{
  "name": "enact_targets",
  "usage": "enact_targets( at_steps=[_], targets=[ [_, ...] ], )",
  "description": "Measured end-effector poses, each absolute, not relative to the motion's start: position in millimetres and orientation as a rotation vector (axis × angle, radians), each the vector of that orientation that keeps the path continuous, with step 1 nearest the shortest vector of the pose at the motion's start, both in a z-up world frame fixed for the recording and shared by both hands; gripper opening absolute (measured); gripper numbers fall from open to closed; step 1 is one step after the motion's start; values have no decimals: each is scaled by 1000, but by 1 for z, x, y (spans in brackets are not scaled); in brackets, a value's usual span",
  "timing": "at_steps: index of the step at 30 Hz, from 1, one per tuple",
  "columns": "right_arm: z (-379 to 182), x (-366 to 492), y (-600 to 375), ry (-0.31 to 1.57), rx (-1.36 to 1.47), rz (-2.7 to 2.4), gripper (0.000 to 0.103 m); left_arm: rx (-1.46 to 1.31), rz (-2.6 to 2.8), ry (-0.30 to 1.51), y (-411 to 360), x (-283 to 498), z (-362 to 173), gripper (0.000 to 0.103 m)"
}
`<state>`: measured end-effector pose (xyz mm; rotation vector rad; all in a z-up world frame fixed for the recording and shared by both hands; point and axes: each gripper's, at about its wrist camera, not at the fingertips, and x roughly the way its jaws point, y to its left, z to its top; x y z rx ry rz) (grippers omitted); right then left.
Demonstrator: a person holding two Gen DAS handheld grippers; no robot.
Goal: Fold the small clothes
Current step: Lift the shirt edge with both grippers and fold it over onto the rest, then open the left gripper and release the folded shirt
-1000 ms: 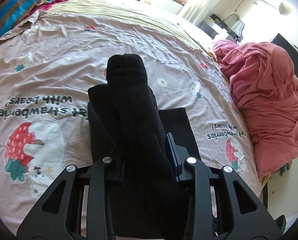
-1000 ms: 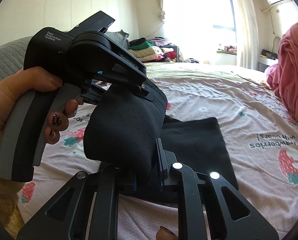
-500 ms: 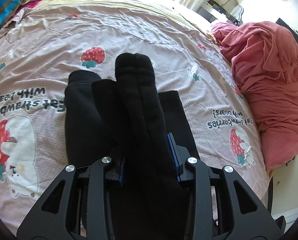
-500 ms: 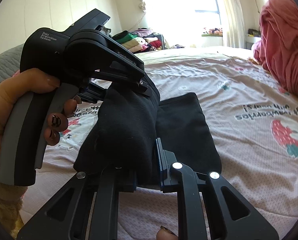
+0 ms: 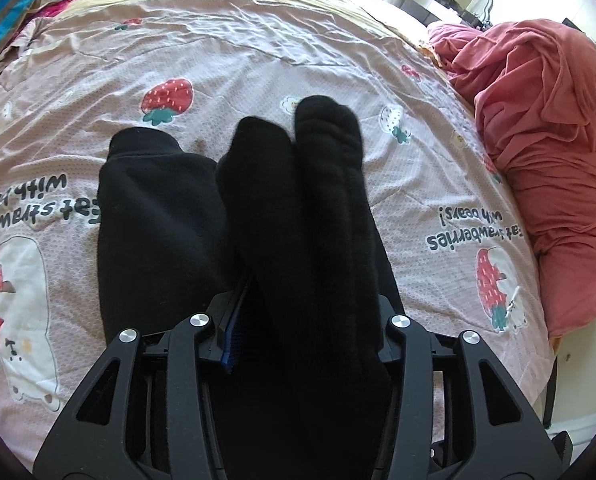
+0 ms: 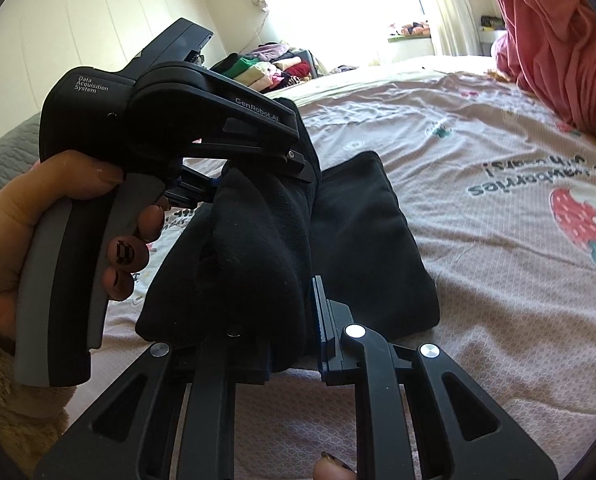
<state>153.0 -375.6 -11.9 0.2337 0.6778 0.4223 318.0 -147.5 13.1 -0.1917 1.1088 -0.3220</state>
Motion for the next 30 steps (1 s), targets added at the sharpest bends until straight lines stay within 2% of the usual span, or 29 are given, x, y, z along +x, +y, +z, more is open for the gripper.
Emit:
enact_targets(
  at_steps=[11, 15, 20, 26, 28, 30],
  targets=[
    [-18, 154, -381, 695, 272, 412, 21, -156, -316, 1133, -161, 325, 5, 46],
    [-21, 155, -384, 709, 299, 411, 27, -136, -310, 1144, -166, 328, 4, 50],
    [-22, 154, -383, 712, 301, 405, 28, -115, -316, 1172, -173, 333, 1, 60],
    [-26, 159, -388, 730, 332, 401, 36, -97, -316, 1191, -179, 335, 0, 69],
    [-27, 160, -389, 735, 337, 400, 38, -112, -325, 1191, -180, 336, 1, 77],
    [-27, 161, -390, 742, 337, 399, 39, -139, -341, 1189, -178, 336, 3, 80]
  ],
)
